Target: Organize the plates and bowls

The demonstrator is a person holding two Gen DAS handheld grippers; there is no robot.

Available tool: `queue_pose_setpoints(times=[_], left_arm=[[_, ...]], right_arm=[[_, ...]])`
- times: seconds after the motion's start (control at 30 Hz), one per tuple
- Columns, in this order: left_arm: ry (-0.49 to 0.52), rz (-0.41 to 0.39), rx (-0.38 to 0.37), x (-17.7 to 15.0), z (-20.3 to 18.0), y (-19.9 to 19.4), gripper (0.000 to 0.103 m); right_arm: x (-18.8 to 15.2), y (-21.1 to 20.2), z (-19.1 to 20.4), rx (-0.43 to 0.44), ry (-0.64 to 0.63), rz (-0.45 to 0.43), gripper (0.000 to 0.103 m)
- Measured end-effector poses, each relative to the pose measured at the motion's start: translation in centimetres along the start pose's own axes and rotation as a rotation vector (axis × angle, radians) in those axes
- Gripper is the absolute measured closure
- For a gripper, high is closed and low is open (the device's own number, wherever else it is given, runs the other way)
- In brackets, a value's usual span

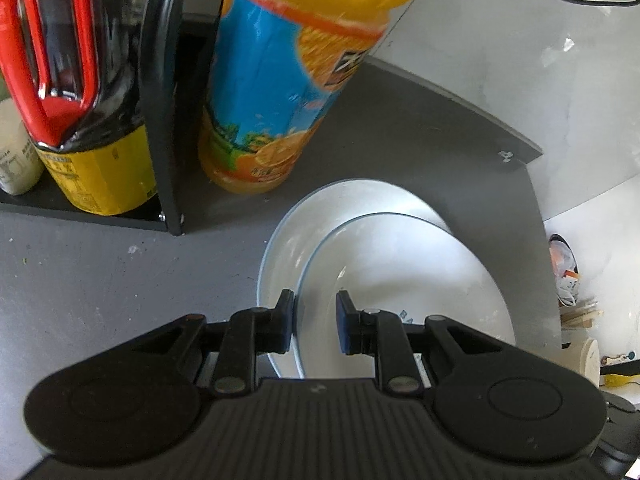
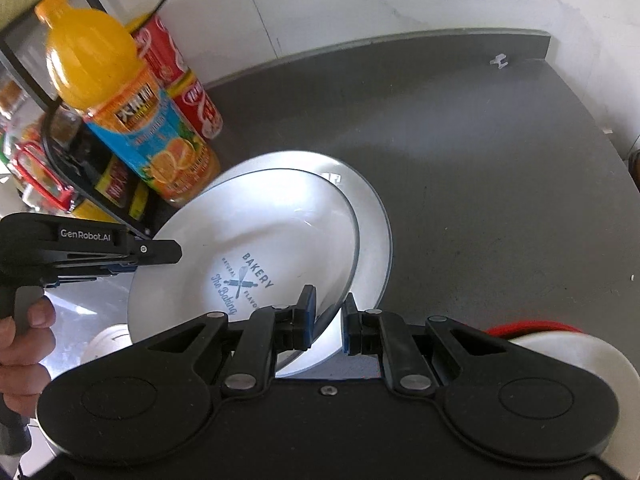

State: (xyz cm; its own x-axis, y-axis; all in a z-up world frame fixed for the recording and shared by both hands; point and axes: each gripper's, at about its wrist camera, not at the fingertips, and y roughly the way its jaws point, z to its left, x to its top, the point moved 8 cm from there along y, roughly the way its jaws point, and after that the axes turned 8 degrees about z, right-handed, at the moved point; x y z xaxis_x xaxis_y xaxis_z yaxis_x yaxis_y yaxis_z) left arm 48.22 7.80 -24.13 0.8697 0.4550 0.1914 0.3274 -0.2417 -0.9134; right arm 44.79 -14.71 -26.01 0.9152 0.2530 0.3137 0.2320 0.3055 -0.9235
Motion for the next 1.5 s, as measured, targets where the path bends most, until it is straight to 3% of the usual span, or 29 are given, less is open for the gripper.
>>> queue_pose_setpoints(times=[0.73, 0.9, 1.13, 1.5], left_arm=[[0.049, 0.009, 0.079, 0.8, -1.1, 3.8, 0.083], [0.065, -0.004, 0.115, 0.8, -1.5, 4.3, 0.092], [0.103, -0.033, 0.143, 0.7, -2.3, 4.6, 0.092], [0.107, -0.031, 0.138, 0.5, -2.7, 5.7, 0.091]], right_arm=[[2.0, 3.7, -0.3, -0.071, 0.017, 0.102, 0.089], [2.4, 4.6, -0.7, -0.065, 0.054, 0.128, 0.087], [2.9, 5.0, -0.3, -0.039, 0.089, 0.162, 0.079], [2.0, 4.0, -0.4, 0.014, 0.147, 0.192, 0.079]])
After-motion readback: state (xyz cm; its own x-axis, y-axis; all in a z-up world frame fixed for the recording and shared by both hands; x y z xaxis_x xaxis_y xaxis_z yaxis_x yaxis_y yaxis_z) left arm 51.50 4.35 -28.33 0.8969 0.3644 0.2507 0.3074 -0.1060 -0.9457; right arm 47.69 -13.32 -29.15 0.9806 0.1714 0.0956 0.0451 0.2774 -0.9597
